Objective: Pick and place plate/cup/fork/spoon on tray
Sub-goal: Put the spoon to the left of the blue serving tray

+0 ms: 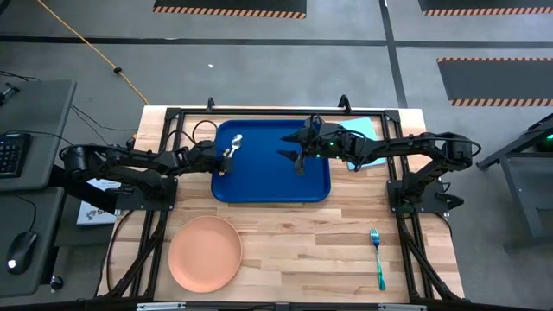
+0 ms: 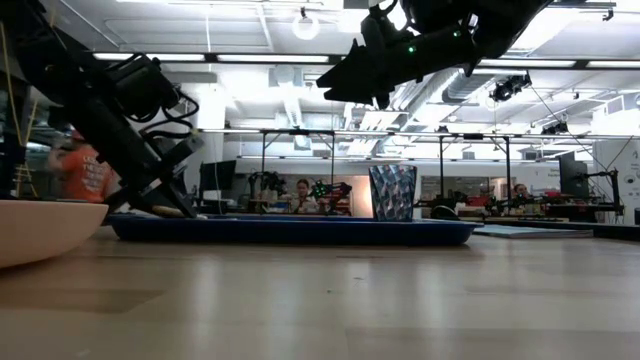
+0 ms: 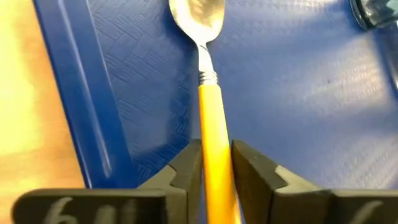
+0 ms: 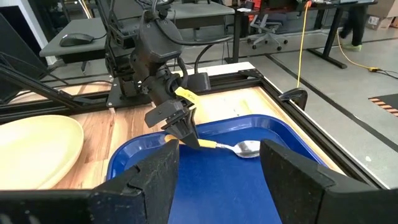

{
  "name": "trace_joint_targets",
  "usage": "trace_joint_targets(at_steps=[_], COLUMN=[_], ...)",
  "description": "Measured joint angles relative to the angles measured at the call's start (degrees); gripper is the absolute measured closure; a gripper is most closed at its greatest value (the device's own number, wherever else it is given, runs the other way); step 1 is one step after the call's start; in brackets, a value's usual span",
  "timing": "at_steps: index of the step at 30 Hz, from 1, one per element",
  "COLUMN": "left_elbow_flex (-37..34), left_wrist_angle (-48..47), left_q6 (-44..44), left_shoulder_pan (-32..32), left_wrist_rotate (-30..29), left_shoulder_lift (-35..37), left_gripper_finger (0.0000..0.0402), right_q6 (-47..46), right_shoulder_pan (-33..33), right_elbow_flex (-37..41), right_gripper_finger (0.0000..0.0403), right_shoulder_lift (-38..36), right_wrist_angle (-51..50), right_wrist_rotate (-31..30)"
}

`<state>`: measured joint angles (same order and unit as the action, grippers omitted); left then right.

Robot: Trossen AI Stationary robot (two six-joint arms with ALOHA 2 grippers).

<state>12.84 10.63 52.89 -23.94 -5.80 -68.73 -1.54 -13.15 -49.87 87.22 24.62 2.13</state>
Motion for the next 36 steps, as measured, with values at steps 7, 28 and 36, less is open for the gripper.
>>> trace_joint_targets(at_steps=[7,28,36], left_elbow_flex=[0.00,0.02,0.02], left_wrist_angle=[-0.10,1.22,1.24], left_q6=[-2.63,-5.01,-7.08], left_shoulder_pan=[0.00,-0.02,-0.68], left_wrist_rotate=[0.66,11.12,11.31], left_shoulder_lift=[0.00,0.00,0.71], left_gripper_finger=[0.0257,0.0225,0.0225], right_q6=[-0.13,-1.05,-1.03], right_shoulder_pan=[0.00,0.07,0.07], right_elbow_flex=[0.00,0.00,0.00], right_gripper_finger=[0.0187,0.0187,0.0187], right_shoulder_lift=[0.00,0.00,0.00], right_wrist_angle=[0.00,-0.02,-0.02], right_wrist_rotate=[0.00,0.02,0.02])
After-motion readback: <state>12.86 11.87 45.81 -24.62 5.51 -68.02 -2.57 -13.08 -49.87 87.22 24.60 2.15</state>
